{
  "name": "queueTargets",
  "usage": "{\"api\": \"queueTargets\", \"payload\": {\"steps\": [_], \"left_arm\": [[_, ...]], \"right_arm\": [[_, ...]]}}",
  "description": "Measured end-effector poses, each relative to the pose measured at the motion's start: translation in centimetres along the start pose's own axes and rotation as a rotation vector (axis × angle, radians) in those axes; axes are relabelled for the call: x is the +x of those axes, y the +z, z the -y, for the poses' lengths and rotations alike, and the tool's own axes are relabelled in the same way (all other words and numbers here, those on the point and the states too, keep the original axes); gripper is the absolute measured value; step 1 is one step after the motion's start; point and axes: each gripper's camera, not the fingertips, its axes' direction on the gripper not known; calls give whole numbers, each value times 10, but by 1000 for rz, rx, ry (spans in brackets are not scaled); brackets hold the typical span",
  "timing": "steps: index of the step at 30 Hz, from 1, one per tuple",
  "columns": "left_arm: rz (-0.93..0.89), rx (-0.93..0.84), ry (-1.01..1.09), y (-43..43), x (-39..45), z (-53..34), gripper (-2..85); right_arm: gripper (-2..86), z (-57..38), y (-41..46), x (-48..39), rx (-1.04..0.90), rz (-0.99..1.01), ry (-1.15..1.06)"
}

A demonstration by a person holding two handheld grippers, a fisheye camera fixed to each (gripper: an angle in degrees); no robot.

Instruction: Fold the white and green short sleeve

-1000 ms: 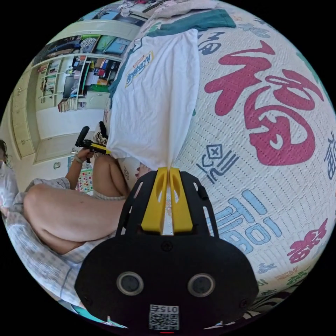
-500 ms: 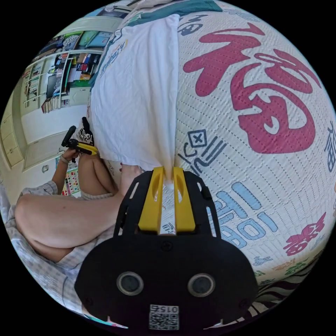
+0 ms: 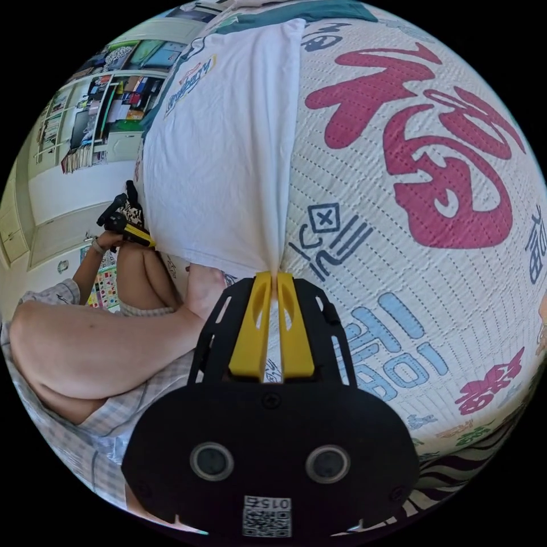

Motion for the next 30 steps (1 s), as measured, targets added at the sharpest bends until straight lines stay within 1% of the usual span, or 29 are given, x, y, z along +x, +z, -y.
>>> {"api": "queueTargets", "payload": {"steps": [3, 5, 8, 10, 13, 14, 16, 19, 22, 25, 27, 30], "left_arm": [[-10, 8, -2, 2, 7, -6, 22], [-33, 48, -12, -1, 9, -17, 33], [-55, 191, -59, -14, 13, -42, 39], [13, 373, -76, -31, 27, -61, 42], [111, 547, -57, -47, 52, -69, 48], [136, 565, -49, -50, 57, -68, 51], [259, 622, -25, -61, 75, -60, 61], [369, 703, -27, -85, 84, -45, 68], [368, 815, -46, -122, 81, -27, 75], [351, 915, -72, -161, 75, -4, 80], [375, 959, -95, -181, 72, 13, 80], [427, 978, -136, -204, 69, 47, 80]], "right_arm": [[47, 2, -2, -12, -5, 3, 13], [48, 0, -10, -21, 31, -22, 24], [49, 0, -33, -45, 149, -72, 19], [54, 12, -48, -72, 248, -141, -36], [57, 42, -53, -106, 311, -214, -120], [57, 49, -53, -113, 318, -217, -134], [56, 80, -51, -140, 367, -212, -228], [56, 124, -51, -170, 427, -260, -289], [61, 176, -54, -194, 458, -311, -313], [71, 227, -58, -216, 459, -316, -322], [75, 254, -59, -230, 463, -334, -327], [82, 301, -54, -246, 434, -363, -300]]}}
